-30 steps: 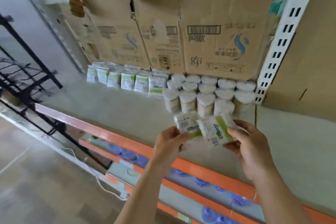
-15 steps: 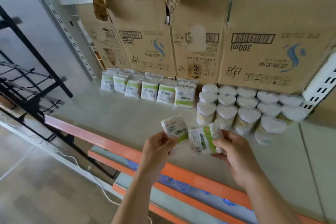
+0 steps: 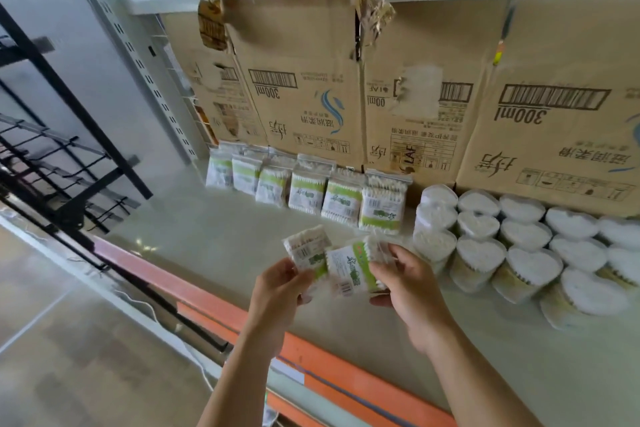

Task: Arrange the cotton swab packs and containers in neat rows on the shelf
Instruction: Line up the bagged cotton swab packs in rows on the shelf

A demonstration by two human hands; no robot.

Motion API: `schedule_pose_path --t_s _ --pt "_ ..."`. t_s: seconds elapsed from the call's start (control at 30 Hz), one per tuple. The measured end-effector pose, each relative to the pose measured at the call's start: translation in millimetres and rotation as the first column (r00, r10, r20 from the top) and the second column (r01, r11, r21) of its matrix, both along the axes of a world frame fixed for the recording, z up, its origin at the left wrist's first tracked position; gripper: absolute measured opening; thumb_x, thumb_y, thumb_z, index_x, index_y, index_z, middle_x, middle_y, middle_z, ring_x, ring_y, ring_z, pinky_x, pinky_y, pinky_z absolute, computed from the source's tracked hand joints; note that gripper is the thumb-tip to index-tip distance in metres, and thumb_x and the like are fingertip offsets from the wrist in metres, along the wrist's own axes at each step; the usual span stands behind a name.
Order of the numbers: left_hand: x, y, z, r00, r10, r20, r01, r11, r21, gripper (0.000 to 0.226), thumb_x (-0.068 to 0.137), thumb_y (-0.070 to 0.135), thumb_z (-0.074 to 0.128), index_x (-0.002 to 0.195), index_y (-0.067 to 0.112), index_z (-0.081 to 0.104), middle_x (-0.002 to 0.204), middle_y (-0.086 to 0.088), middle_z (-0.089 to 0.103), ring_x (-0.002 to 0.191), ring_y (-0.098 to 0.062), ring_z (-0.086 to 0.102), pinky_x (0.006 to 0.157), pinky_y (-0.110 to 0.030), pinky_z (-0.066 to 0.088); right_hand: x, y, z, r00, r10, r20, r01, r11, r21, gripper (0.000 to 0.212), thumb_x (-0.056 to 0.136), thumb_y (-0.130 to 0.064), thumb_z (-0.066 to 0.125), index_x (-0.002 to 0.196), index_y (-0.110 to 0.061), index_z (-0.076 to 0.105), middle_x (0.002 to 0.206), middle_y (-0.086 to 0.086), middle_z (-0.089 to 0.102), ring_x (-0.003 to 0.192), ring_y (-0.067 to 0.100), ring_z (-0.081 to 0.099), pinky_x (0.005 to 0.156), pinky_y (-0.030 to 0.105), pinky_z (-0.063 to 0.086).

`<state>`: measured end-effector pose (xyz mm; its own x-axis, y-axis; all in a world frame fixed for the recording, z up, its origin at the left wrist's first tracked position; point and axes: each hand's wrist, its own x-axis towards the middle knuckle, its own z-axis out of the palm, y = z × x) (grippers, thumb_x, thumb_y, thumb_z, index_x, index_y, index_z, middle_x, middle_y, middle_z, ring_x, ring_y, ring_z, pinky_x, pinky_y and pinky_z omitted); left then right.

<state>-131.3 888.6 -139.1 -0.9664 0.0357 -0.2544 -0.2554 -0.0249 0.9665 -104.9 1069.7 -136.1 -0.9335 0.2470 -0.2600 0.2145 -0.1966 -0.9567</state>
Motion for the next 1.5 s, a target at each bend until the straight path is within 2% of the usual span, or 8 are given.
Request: schedule_pose_path --t_s 0.27,0.37,0.5,0.73,0.97,1.23,1.37,1.5 --pt "-55 -38 -6 0.977 -0.215 -0.012 0.215 0.976 -0.024 0.015 0.075 0.014 0.068 0.082 0.001 0.064 0.080 -0.014 0.062 0.075 -0.020 0.053 0.061 -0.027 0.043 -25 -40 -2 0.973 -0.230 0.025 0.229 0.973 0.036 0.014 0.084 -0.008 0.069 0.087 -0.021 0.066 0.073 -0.002 0.063 0.062 0.009 0.058 0.055 0.031 0.053" --pt "-68 -63 -5 0.953 -0.303 -0.018 0.302 0.952 -0.049 0.006 0.070 0.023 0.064 0.069 0.017 0.064 0.076 -0.010 0.055 0.072 -0.017 0.052 0.058 -0.023 0.045 -30 -62 -6 0.948 -0.314 0.052 0.311 0.949 0.049 0.010 0.083 -0.006 0.070 0.088 -0.015 0.069 0.073 0.000 0.064 0.061 0.010 0.057 0.052 0.030 0.052" --pt "-88 -93 -8 0.921 -0.388 -0.018 0.388 0.921 -0.039 0.032 0.084 0.007 0.065 0.057 0.024 0.066 0.060 0.006 0.054 0.062 -0.009 0.054 0.062 -0.025 0.049 -35 -89 -9 0.914 -0.404 0.035 0.402 0.914 0.064 0.007 0.082 -0.006 0.069 0.083 -0.012 0.071 0.075 0.003 0.068 0.066 0.015 0.058 0.048 0.028 0.047" --pt "-106 -111 -17 0.897 -0.440 -0.030 0.438 0.897 -0.058 0.011 0.085 0.014 0.064 0.075 0.015 0.061 0.060 0.012 0.057 0.067 -0.015 0.059 0.056 -0.024 0.050 -25 -109 -10 0.856 -0.513 0.064 0.505 0.856 0.112 0.004 0.086 -0.012 0.067 0.084 -0.009 0.069 0.066 0.008 0.061 0.045 0.012 0.047 0.044 0.027 0.041" --pt "-120 -106 -8 0.904 -0.427 -0.020 0.423 0.900 -0.099 0.013 0.095 0.013 0.053 0.099 0.006 0.064 0.088 -0.004 0.069 0.068 -0.017 0.064 0.057 -0.027 0.045 -39 -98 3 0.878 -0.477 -0.038 0.474 0.857 0.204 0.006 0.082 -0.006 0.071 0.084 -0.001 0.067 0.057 0.003 0.055 0.045 0.013 0.045 0.047 0.026 0.040" --pt "-141 -90 -7 0.929 -0.366 -0.055 0.351 0.918 -0.184 0.010 0.095 0.010 0.051 0.096 0.014 0.060 0.090 -0.002 0.064 0.071 -0.014 0.059 0.061 -0.024 0.046 -72 -74 13 0.938 -0.342 -0.062 0.326 0.802 0.500 0.008 0.084 -0.015 0.069 0.087 -0.023 0.068 0.077 -0.001 0.066 0.068 0.015 0.059 0.065 0.037 0.052" --pt "-150 -78 -6 0.939 -0.337 -0.068 0.316 0.924 -0.216 0.015 0.095 0.010 0.052 0.101 0.023 0.057 0.084 0.003 0.059 0.069 -0.009 0.052 0.061 -0.024 0.046 -93 -66 18 0.972 -0.232 -0.025 0.184 0.694 0.696 0.024 0.091 -0.022 0.063 0.114 -0.016 0.064 0.094 -0.005 0.064 0.066 -0.002 0.055 0.049 0.007 0.039" --pt "-159 -72 -11 0.942 -0.330 -0.060 0.306 0.919 -0.248 0.017 0.094 0.010 0.054 0.108 0.020 0.056 0.083 0.003 0.060 0.067 -0.011 0.050 0.059 -0.027 0.044 -109 -61 17 0.978 -0.210 -0.020 0.146 0.606 0.782 0.031 0.095 -0.025 0.057 0.124 -0.016 0.060 0.123 -0.002 0.062 0.084 -0.002 0.054 0.069 0.010 0.039"
